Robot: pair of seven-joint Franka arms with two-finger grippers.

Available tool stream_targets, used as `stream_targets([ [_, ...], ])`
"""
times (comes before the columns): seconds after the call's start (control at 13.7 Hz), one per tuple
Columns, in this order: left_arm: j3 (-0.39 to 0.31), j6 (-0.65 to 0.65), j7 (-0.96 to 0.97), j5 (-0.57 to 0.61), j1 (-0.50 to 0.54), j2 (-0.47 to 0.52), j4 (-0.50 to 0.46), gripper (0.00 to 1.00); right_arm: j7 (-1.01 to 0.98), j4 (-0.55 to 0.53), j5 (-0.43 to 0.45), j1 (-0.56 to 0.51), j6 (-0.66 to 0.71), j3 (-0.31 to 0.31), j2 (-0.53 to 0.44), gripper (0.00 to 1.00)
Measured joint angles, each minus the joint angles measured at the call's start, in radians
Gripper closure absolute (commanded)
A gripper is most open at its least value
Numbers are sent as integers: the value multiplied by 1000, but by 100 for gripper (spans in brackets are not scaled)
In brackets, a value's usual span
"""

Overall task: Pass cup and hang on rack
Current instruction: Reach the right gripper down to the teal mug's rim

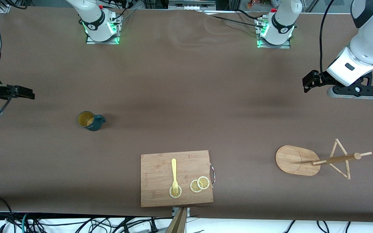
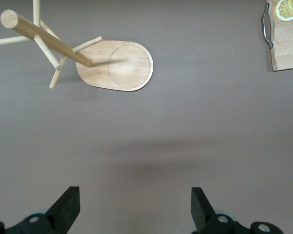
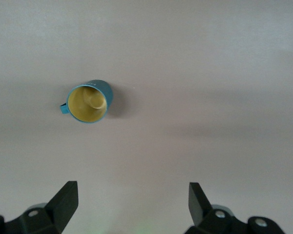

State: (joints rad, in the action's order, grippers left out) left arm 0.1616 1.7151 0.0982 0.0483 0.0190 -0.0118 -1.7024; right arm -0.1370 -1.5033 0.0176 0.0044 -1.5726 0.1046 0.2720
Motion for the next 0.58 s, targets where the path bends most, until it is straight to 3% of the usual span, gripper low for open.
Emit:
stream_targets([
  [0.36, 0, -1, 0, 0, 0, 0, 0, 0, 52, -26, -53, 3, -112, -5, 133, 0],
  [0.58, 0, -7, 0, 0, 0, 0, 0, 0, 60, -95, -60, 15, -251, -10, 166, 0],
])
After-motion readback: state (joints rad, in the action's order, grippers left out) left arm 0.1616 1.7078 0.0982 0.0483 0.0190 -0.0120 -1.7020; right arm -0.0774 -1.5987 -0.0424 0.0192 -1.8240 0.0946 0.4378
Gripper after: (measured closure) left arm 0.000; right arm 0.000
